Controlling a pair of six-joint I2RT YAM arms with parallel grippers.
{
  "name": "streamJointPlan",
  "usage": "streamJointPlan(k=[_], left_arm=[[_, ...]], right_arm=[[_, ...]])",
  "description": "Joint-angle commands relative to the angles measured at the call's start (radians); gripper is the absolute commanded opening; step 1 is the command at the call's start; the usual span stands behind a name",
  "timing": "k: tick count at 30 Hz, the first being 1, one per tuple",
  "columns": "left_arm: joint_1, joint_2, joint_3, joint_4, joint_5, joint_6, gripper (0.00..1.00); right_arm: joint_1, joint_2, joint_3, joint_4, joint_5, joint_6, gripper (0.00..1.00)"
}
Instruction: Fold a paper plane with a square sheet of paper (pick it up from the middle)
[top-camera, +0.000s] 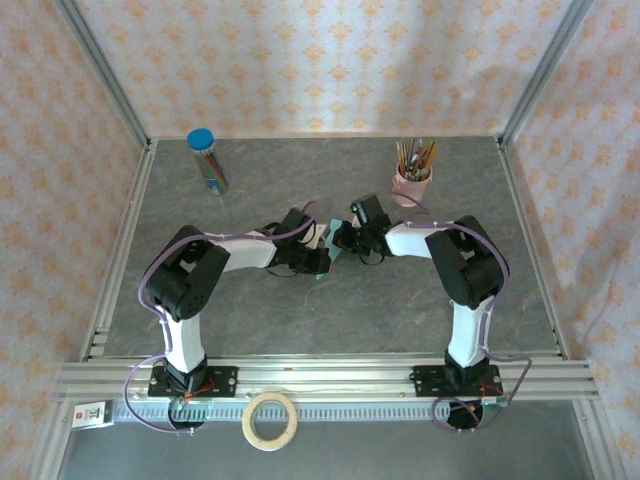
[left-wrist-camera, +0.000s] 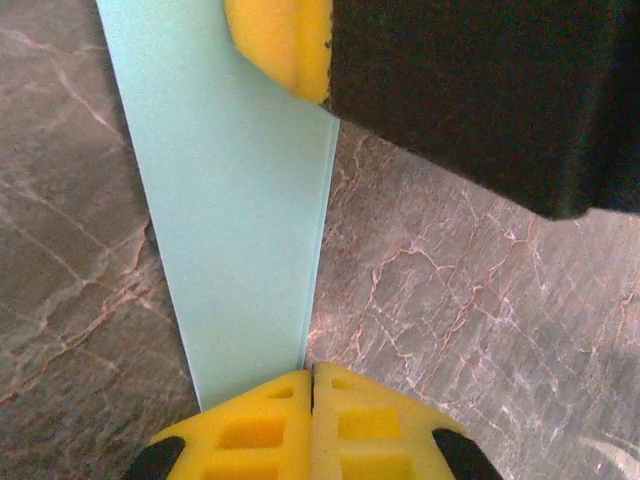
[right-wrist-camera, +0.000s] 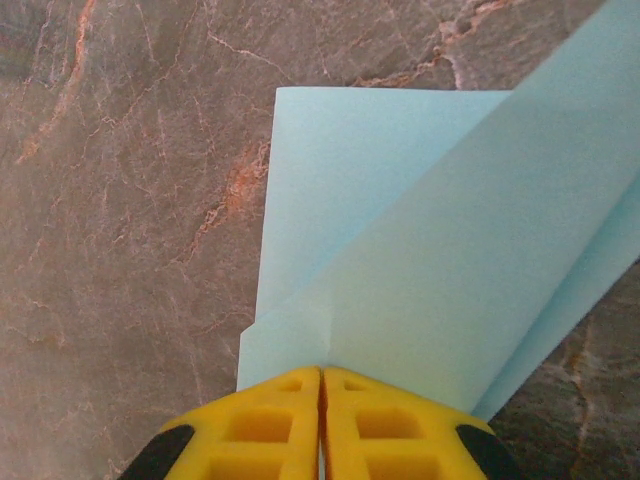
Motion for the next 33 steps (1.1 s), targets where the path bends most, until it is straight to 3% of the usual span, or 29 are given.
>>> streamJointPlan(k=[1,27,33], left_arm=[[-0.027,-0.021,-0.037,-0.103,-0.006,-0.001,0.02],[-0.047,-0.086,-0.129,-0.057,0.015,-0.081,0.02],[-0.046,-0.124,-0.076,-0.094,-0.008,-0.064,0.02]], right_arm=[[-0.015,0.092,-0.021,-0.068,0.087,0.005,0.1],[-0.017,0.094,-0.033,-0.053,0.088,0.014,0.1],[-0.017,0.089,-0.032,-0.05,0.084,0.011,0.1]])
